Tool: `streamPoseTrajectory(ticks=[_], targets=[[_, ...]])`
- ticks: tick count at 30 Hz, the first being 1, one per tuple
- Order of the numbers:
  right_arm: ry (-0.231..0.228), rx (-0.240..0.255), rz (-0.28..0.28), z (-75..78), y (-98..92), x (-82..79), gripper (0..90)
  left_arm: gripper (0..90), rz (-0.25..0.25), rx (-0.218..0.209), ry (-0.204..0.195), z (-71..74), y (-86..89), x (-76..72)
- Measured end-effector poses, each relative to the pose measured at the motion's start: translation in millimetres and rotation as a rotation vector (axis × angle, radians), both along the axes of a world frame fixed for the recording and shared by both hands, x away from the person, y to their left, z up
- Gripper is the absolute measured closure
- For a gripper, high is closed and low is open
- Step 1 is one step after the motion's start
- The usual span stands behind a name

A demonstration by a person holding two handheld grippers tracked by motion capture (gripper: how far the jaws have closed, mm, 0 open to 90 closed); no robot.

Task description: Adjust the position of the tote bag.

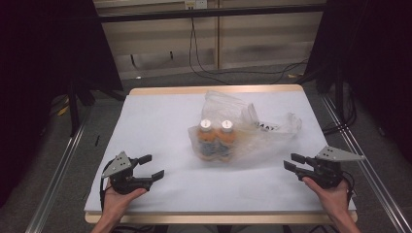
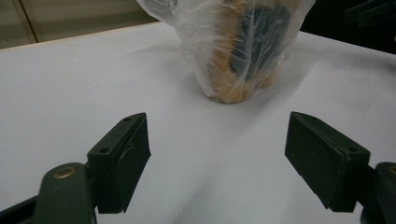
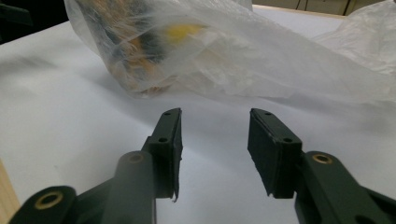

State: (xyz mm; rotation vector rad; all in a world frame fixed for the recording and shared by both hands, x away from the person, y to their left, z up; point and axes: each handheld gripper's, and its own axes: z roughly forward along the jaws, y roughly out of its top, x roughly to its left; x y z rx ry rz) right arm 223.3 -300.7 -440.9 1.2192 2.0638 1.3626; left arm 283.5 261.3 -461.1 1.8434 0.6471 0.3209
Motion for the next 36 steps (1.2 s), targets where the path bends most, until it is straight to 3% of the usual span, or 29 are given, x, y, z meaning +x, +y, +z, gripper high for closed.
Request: streamPoseTrajectory(ticks=[6, 12, 17, 19, 26, 31, 36], targets=[[0.015, 0.002, 0.013, 5.9, -5.0, 8.1, 59.7, 21.6, -0.008, 0.005, 0.009, -1.3, -1.0, 0.8], [0.032, 0.015, 0.023, 17.0, -7.2, 18.5, 58.4, 20.0, 0.017, 0.019, 0.005, -0.4, -0.7, -0.6], [0.026, -0.01, 0.023, 23.2, -10.7, 35.0, 58.3, 19.2, 0.002, -0.003, 0.014, -2.3, -1.1, 1.7], [0.032, -0.02, 0.02, 24.9, -11.2, 40.1, 59.5, 19.2, 0.015, 0.016, 0.014, -1.4, -0.7, 0.5], [0.029, -0.028, -0.004, 32.0, -16.5, 55.9, 64.4, 19.2, 0.008, 0.009, 0.012, -1.4, -0.1, -0.1], [0.057, -0.071, 0.005, 38.7, -22.2, 71.1, 70.1, 19.2, 0.014, 0.02, 0.016, -1.4, -1.1, -0.4], [0.079, -0.084, -0.007, 41.6, -29.1, 84.0, 70.2, 19.2, 0.003, 0.017, 0.007, -1.5, -0.6, 0.4]])
